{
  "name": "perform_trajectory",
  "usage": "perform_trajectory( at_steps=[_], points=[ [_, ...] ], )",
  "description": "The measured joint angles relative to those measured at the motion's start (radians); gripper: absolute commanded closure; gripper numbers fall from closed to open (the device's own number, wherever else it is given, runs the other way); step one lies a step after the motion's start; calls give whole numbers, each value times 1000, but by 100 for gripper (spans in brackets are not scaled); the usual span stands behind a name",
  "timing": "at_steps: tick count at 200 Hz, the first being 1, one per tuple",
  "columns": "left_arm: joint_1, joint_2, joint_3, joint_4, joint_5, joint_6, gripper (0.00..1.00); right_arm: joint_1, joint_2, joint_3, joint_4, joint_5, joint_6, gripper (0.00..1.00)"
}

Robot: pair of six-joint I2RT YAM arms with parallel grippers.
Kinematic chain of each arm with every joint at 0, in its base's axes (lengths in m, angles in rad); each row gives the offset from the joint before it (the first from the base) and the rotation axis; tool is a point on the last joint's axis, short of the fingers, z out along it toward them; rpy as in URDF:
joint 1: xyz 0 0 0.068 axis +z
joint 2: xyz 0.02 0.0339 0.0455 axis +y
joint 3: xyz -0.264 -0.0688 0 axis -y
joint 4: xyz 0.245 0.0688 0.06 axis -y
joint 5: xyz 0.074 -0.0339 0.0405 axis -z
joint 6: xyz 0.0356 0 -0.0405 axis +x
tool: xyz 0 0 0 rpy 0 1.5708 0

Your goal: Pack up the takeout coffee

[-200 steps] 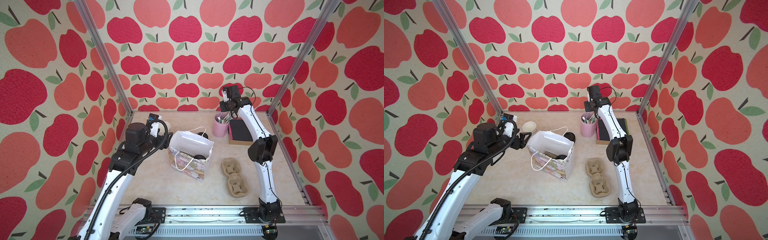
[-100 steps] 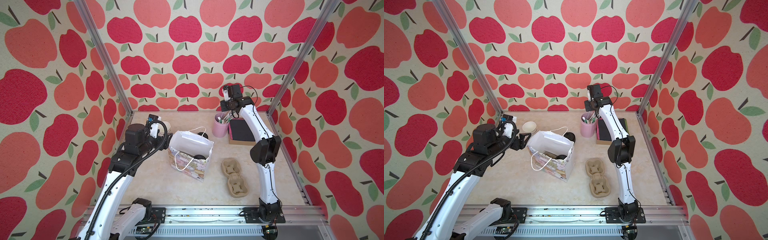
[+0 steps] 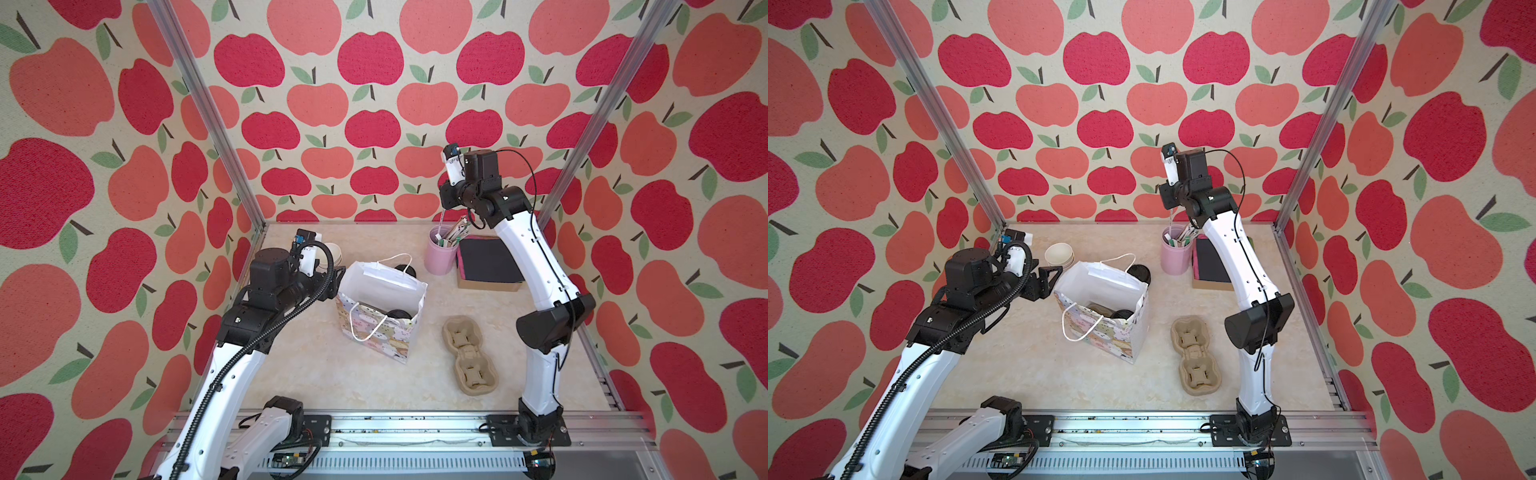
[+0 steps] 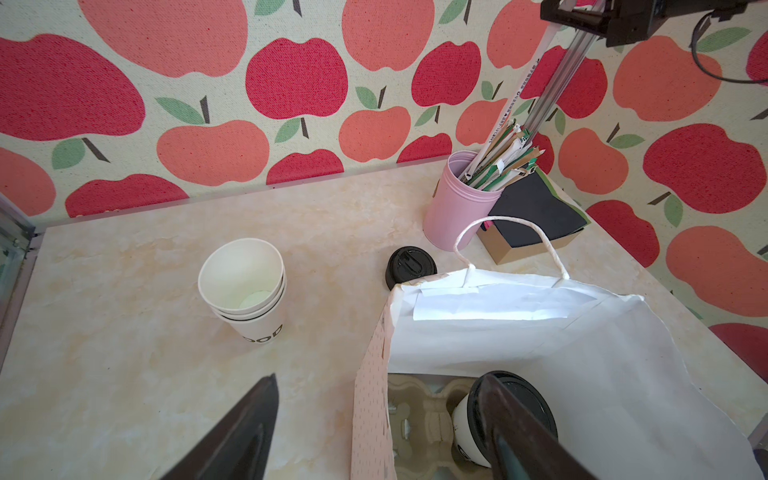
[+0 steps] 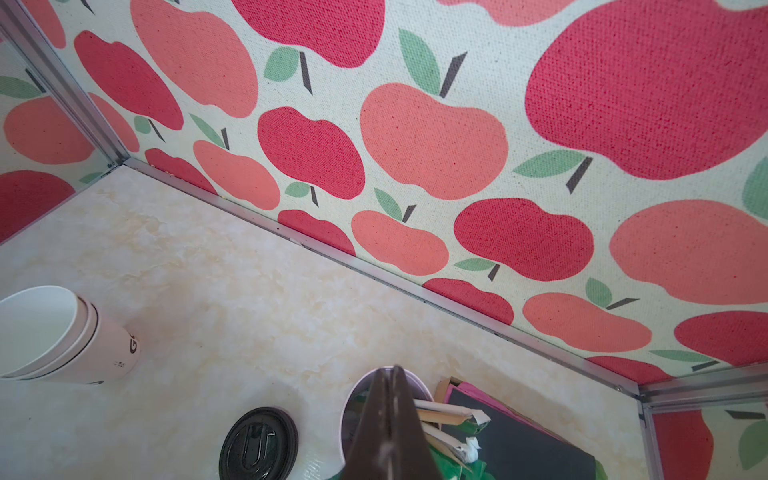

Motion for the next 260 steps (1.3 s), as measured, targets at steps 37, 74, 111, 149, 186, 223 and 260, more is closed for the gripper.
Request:
perform_trajectory(
  at_steps=[37,74,111,149,186,223,260],
  points=[
    [0,-4,-7,5,0,-3,19,29,-56,-3,1,24,-58,98],
    [0,-4,-7,7,5,-3,14,73,-136,-6,16,38,-111,98],
    [0,-4,-8,14,8,-10,7,117,-213,-5,38,32,-128,98],
    [0,-4,-9,14,8,-23,0,178,-233,39,0,-16,-127,97],
    [0,-4,-14,14,7,-25,1,256,-248,49,-61,-79,-126,97],
    [0,-4,-21,21,7,-26,1,335,-271,49,-103,-149,-116,96],
    [0,-4,-21,22,7,-26,1,369,-293,49,-114,-251,-69,96]
  ],
)
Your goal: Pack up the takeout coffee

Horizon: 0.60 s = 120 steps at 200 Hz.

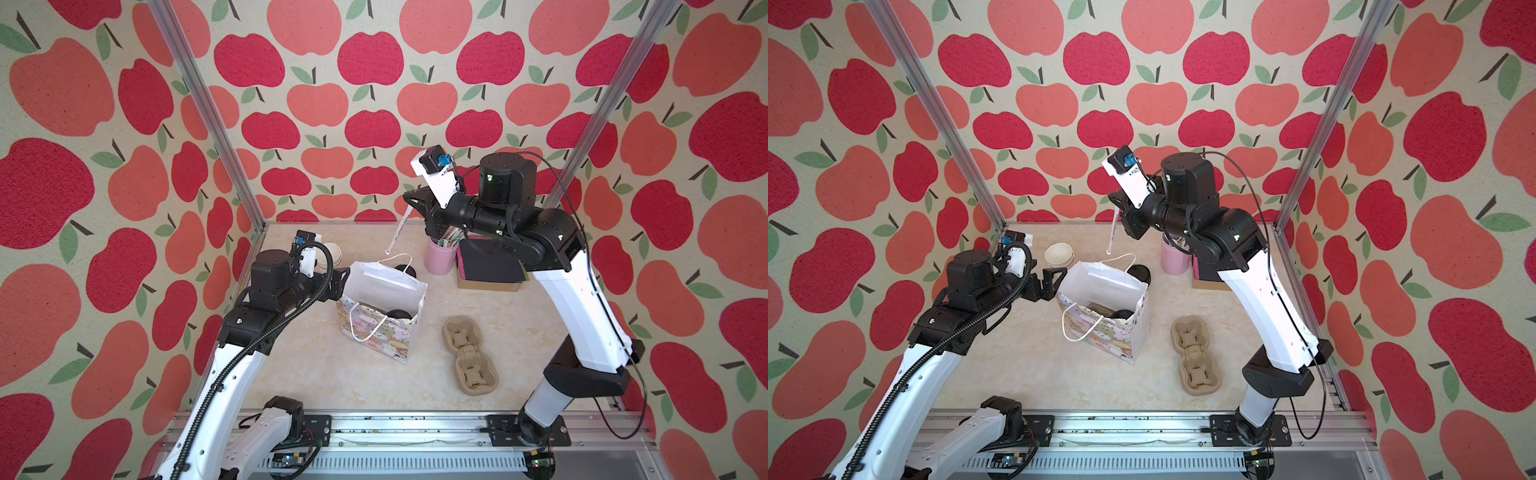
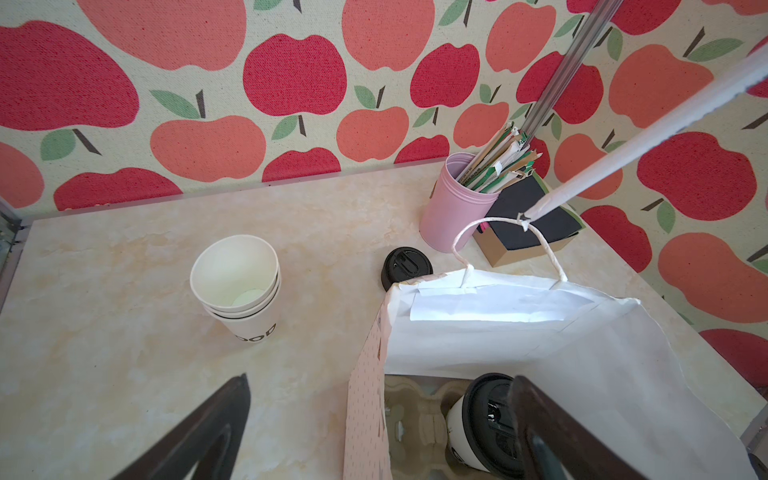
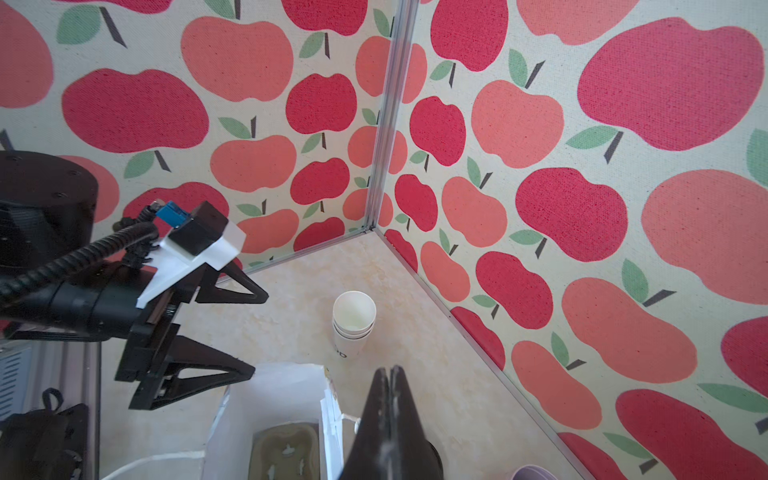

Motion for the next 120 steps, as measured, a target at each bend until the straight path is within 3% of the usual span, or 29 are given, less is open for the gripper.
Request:
perform_trajectory(
  at_steps=[60,120],
  points=[
    [0,0,-5,10,0,-1,1,40,-2,-44,-2,-122,59,95],
    [0,-6,-5,10,-1,-1,1,71,6,-181,24,-144,75,95]
  ],
)
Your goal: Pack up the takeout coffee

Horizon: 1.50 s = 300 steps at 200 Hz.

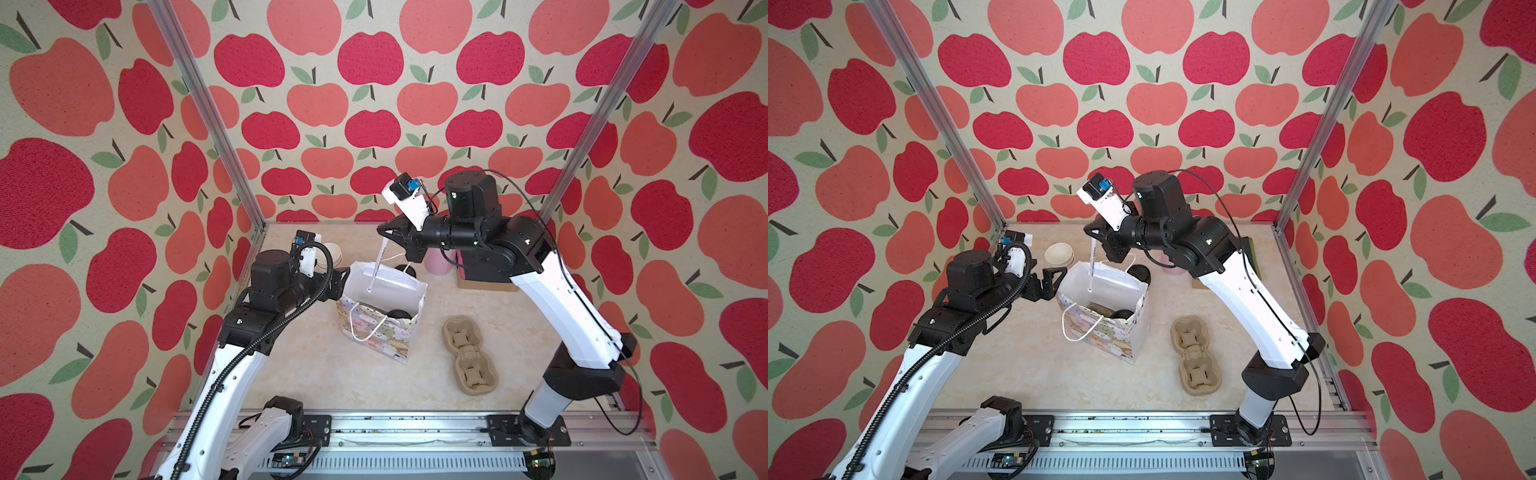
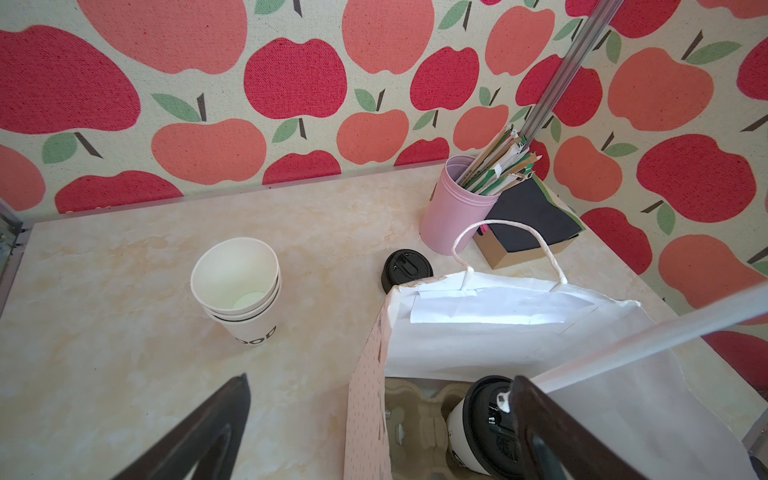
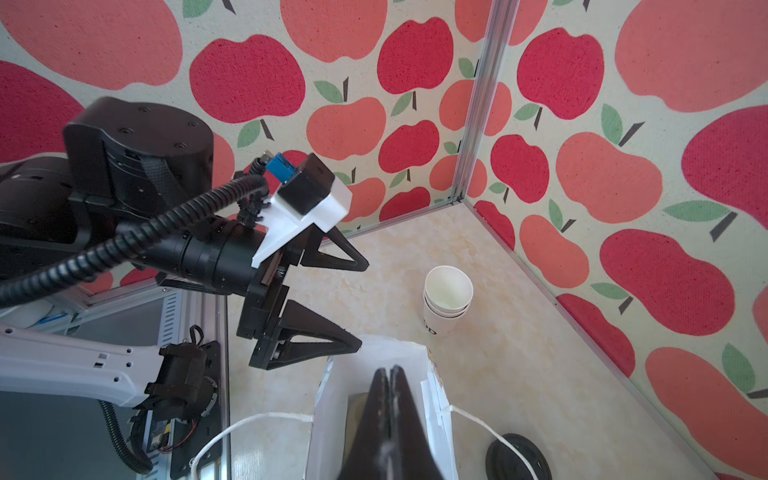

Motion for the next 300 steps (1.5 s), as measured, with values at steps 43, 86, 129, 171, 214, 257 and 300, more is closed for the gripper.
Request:
perform_trajectory(
  at_steps=[43,86,129,171,214,257,300],
  points=[
    [0,-11,-6,4,-11,0,1,11,3,-192,84,5,2,95],
    [1,-15,-13,5,-26,0,1,15,3,-354,179,18,2,96],
    [1,-15,-15,8,-27,0,1,20,4,-422,252,30,2,96],
    [1,-15,-26,11,-29,0,1,26,19,-494,321,31,8,95],
    [3,-15,-29,11,-29,0,1,26,53,-547,365,31,28,93],
    [6,-15,-34,12,-30,0,1,26,74,-574,382,31,43,91],
    [6,-15,-38,15,-30,0,1,26,98,-581,392,39,53,85]
  ],
)
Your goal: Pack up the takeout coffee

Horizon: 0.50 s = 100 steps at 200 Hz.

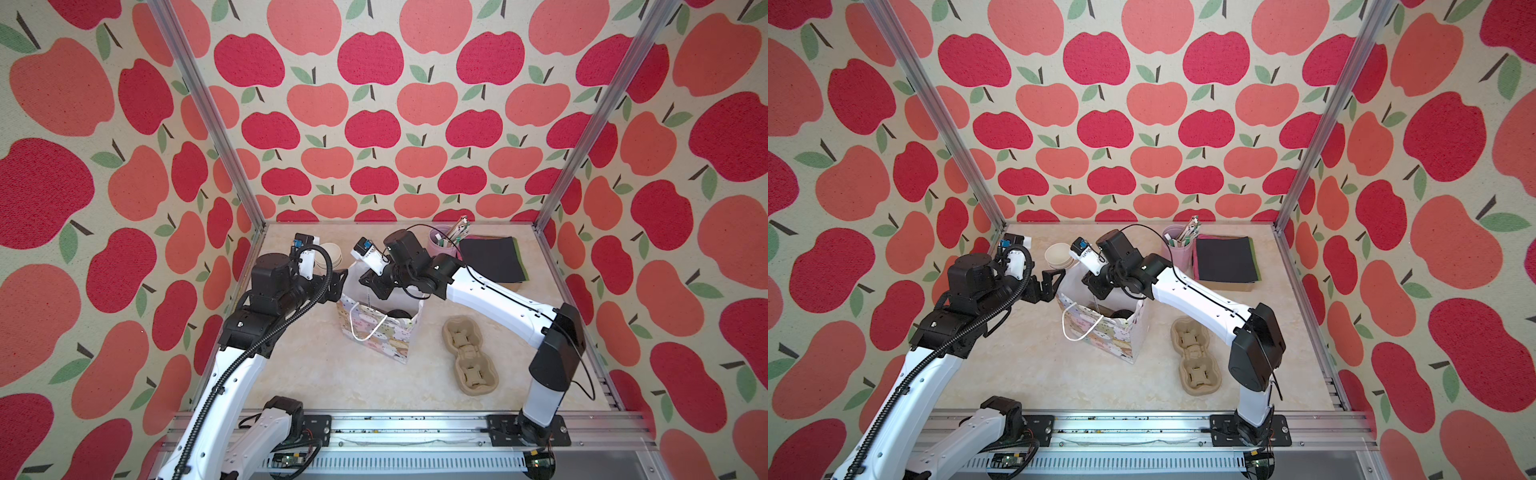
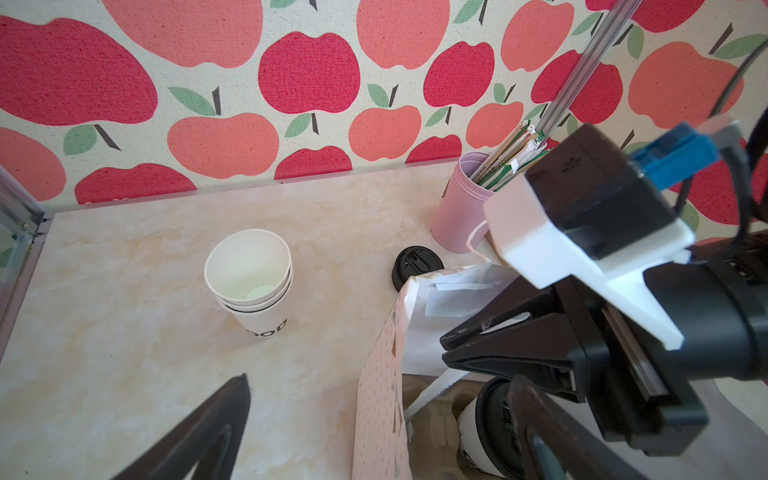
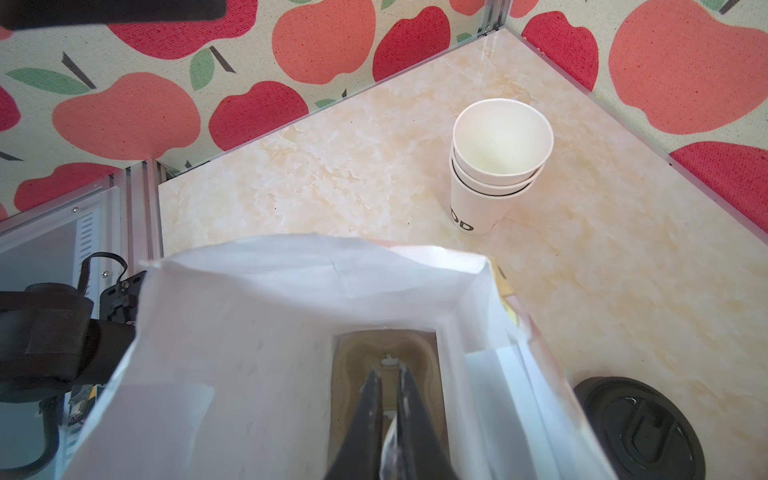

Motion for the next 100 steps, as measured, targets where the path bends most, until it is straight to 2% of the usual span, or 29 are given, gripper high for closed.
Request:
perform_trajectory(
  at_steps=[40,100],
  points=[
    [0,0,-2,4,0,0,1,0,15,0,0,1,8,75],
    [0,-1,-9,5,0,0,1,5,16,31,-32,1,16,49]
  ],
)
